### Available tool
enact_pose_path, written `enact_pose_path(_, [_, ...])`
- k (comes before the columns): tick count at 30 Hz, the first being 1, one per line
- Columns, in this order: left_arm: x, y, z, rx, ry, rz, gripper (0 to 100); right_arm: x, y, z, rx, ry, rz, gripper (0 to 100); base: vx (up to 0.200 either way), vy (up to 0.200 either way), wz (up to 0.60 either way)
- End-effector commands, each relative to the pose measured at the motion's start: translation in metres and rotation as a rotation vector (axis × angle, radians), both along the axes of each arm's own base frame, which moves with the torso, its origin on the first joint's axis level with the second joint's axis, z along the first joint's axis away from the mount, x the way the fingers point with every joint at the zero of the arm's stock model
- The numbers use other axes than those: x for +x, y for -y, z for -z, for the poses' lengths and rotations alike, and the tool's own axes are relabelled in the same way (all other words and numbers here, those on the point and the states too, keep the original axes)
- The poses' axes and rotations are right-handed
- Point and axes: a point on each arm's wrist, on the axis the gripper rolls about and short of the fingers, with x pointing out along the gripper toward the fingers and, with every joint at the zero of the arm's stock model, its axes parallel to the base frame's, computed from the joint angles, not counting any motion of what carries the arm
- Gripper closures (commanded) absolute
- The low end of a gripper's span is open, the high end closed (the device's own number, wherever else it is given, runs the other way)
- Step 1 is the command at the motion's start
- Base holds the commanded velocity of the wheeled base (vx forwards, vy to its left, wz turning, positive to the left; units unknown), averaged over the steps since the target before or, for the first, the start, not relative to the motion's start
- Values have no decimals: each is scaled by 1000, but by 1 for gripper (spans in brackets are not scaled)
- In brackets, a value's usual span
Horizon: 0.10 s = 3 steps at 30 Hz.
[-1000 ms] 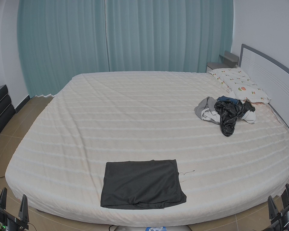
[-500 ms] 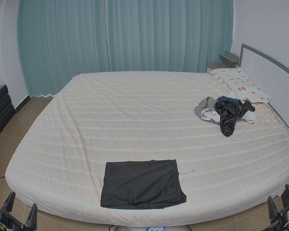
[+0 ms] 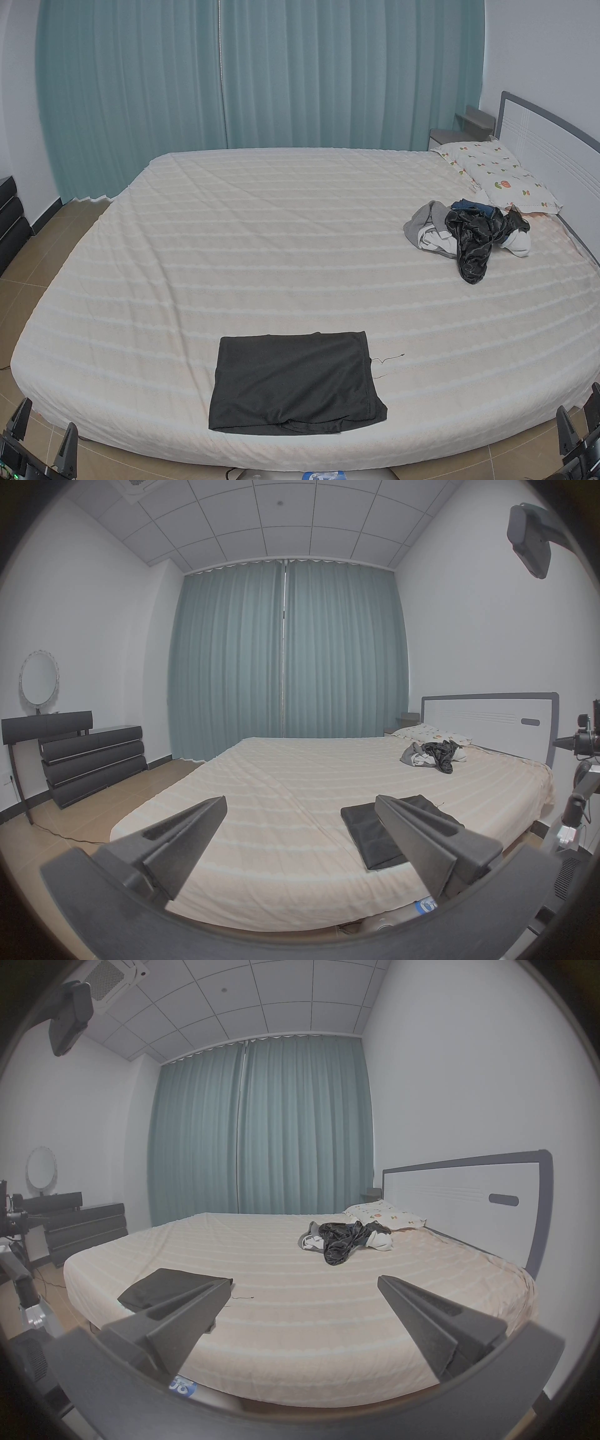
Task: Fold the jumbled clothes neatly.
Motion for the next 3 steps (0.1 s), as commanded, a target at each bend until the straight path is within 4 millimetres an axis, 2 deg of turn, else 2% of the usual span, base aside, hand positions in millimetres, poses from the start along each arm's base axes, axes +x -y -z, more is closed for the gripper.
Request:
enact_pose_path(1, [1, 0, 5, -1, -8, 0, 0, 0, 0, 5, -2, -8, 1, 0, 0, 0, 0])
enact_pose_path(3, [1, 0, 5, -1, -8, 0, 0, 0, 0, 5, -2, -8, -1, 0, 0, 0, 0])
